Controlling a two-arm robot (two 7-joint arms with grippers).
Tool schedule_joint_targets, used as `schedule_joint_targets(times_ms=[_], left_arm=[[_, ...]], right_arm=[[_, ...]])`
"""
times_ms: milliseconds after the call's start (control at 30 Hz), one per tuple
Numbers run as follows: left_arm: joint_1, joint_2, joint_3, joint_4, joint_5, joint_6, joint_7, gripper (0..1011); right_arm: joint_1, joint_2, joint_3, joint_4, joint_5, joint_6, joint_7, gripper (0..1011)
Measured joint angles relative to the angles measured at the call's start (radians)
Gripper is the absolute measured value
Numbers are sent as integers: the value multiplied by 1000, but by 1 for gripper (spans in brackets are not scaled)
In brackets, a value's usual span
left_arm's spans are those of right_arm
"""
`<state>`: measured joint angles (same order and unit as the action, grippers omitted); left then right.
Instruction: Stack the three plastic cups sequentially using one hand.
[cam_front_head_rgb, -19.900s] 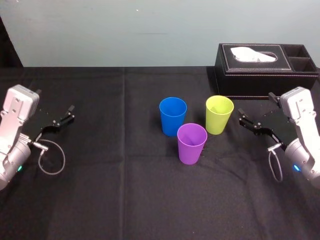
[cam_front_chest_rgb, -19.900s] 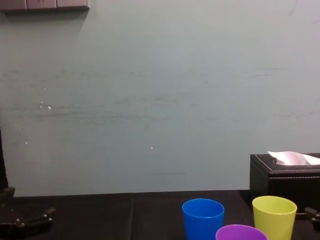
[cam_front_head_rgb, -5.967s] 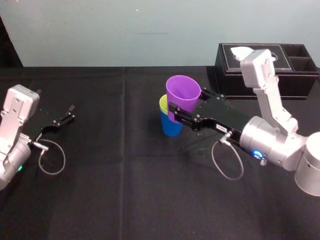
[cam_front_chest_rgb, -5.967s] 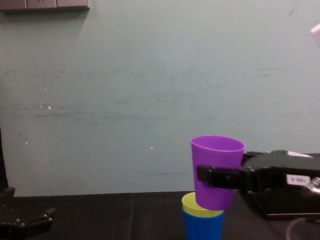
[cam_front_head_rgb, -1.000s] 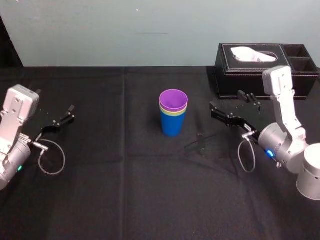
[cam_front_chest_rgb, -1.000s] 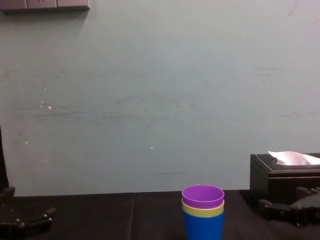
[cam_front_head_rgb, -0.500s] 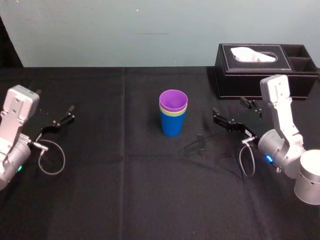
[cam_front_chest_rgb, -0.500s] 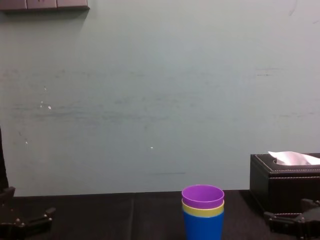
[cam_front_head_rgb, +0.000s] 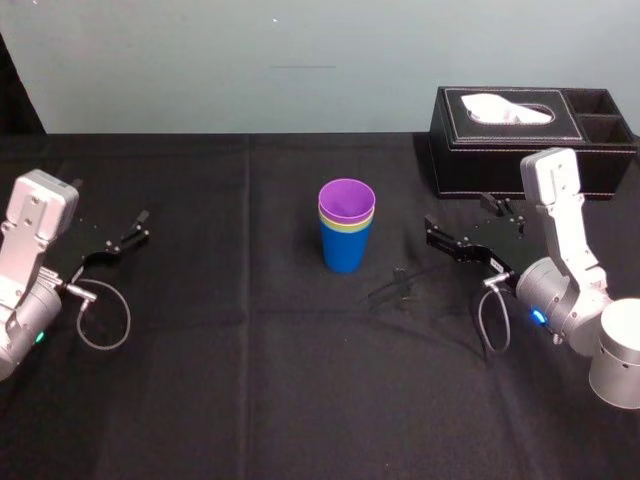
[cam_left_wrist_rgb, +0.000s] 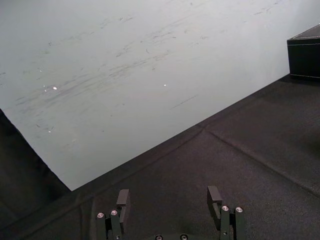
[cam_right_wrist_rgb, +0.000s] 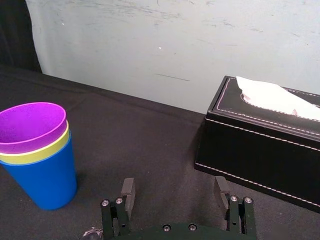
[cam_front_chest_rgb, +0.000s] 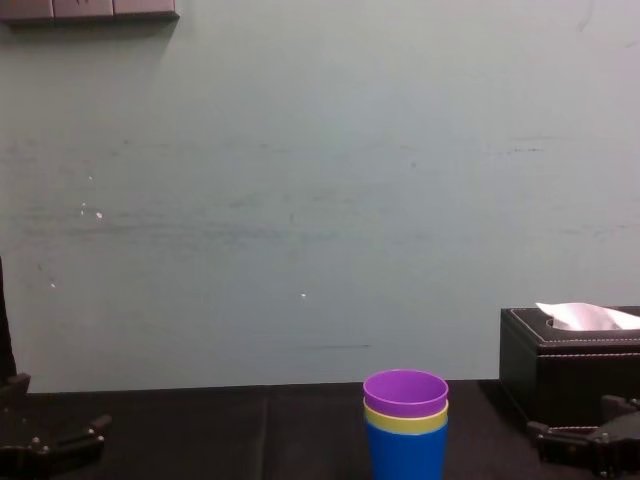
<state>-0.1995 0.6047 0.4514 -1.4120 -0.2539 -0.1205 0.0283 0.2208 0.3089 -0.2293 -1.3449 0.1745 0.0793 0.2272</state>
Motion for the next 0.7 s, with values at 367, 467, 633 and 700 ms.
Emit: schedule_joint_targets(times_ms=[367,467,633,700], left_arm=[[0,0,0,0,0,0,0,1011],[0,0,0,0,0,0,0,1011],[0,0,0,0,0,0,0,1011],[0,0,0,0,0,0,0,1011]], right_arm=[[0,1,0,-1,1,1,0,1002],[0,1,0,-1,1,1,1,1002],[0,1,0,-2,2,2,1,1002],[0,1,0,-2,2,2,1,1002]])
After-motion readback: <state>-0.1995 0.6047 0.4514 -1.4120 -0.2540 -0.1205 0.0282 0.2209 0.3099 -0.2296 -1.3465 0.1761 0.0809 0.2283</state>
